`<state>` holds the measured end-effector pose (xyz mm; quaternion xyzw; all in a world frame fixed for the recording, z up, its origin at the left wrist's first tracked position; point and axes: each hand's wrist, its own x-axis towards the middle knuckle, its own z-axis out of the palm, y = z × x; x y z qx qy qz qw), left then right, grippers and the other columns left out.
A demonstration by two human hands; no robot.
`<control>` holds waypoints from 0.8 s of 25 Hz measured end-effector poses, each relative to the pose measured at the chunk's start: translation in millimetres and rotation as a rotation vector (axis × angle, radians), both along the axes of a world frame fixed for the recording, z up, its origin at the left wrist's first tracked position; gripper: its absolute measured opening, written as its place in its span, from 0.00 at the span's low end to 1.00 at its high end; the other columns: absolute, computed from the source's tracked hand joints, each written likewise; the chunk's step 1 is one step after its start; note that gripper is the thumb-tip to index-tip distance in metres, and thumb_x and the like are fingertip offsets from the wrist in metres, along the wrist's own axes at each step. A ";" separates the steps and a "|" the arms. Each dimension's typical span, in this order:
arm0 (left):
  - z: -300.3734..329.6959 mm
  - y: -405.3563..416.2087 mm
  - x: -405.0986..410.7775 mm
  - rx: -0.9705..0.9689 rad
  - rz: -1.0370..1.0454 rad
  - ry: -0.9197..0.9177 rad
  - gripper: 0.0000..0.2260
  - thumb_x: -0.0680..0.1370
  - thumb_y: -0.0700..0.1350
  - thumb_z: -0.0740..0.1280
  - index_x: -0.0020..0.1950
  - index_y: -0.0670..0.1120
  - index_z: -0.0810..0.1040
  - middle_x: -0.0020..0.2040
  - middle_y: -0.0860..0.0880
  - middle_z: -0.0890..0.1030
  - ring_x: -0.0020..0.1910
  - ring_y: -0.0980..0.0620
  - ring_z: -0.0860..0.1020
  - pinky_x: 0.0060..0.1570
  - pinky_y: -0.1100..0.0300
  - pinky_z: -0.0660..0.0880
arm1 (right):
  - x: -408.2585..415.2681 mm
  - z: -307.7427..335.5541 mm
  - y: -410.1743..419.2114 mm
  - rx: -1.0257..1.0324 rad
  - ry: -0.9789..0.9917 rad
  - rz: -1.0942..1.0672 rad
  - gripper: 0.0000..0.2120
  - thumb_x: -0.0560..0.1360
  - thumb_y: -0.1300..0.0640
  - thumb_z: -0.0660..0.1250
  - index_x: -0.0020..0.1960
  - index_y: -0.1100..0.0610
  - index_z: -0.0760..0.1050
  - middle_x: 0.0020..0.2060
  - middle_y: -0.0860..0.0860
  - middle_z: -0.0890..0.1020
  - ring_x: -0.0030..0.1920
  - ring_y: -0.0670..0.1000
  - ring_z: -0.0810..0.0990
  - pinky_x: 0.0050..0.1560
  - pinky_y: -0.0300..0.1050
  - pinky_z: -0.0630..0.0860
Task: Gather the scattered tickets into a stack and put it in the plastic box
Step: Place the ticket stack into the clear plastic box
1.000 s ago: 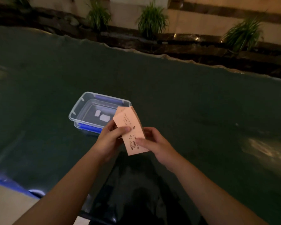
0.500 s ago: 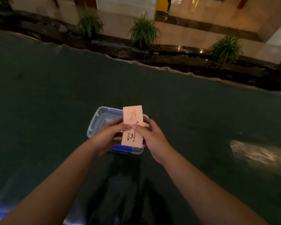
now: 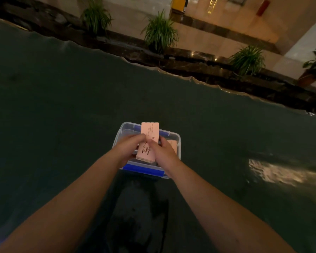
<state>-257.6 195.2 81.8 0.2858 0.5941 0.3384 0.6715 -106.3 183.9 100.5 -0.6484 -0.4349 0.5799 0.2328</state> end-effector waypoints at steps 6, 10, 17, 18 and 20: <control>-25.7 19.2 4.9 -0.121 -0.058 0.002 0.11 0.82 0.51 0.67 0.63 0.53 0.79 0.54 0.45 0.88 0.53 0.44 0.86 0.53 0.45 0.83 | -8.2 -25.7 19.2 -0.121 -0.140 0.012 0.24 0.85 0.43 0.61 0.79 0.46 0.66 0.54 0.47 0.82 0.49 0.47 0.81 0.63 0.57 0.81; -36.5 32.3 13.7 -0.168 -0.087 0.042 0.08 0.82 0.52 0.66 0.59 0.52 0.80 0.53 0.44 0.88 0.52 0.44 0.86 0.55 0.44 0.82 | -8.9 -44.8 34.7 -0.166 -0.208 -0.008 0.22 0.85 0.44 0.61 0.77 0.48 0.68 0.60 0.53 0.84 0.56 0.54 0.84 0.63 0.57 0.82; -53.8 41.8 23.2 -0.176 -0.097 0.121 0.08 0.82 0.51 0.67 0.57 0.51 0.81 0.50 0.45 0.89 0.50 0.45 0.87 0.58 0.42 0.82 | -8.0 -69.1 47.7 -0.219 -0.250 -0.038 0.13 0.85 0.45 0.61 0.67 0.47 0.76 0.46 0.49 0.86 0.46 0.50 0.87 0.45 0.47 0.83; -55.1 41.6 23.7 -0.170 -0.102 0.148 0.08 0.82 0.51 0.67 0.57 0.51 0.82 0.50 0.45 0.88 0.50 0.45 0.87 0.58 0.42 0.82 | -8.7 -70.3 48.5 -0.224 -0.267 -0.043 0.13 0.85 0.46 0.61 0.66 0.48 0.76 0.45 0.49 0.85 0.45 0.49 0.86 0.41 0.45 0.81; -56.3 41.6 26.4 -0.155 -0.104 0.191 0.08 0.81 0.50 0.68 0.58 0.50 0.81 0.50 0.45 0.88 0.51 0.46 0.86 0.58 0.43 0.81 | -8.6 -73.1 47.4 -0.217 -0.287 -0.051 0.13 0.85 0.46 0.61 0.67 0.48 0.75 0.47 0.48 0.84 0.45 0.49 0.85 0.40 0.44 0.78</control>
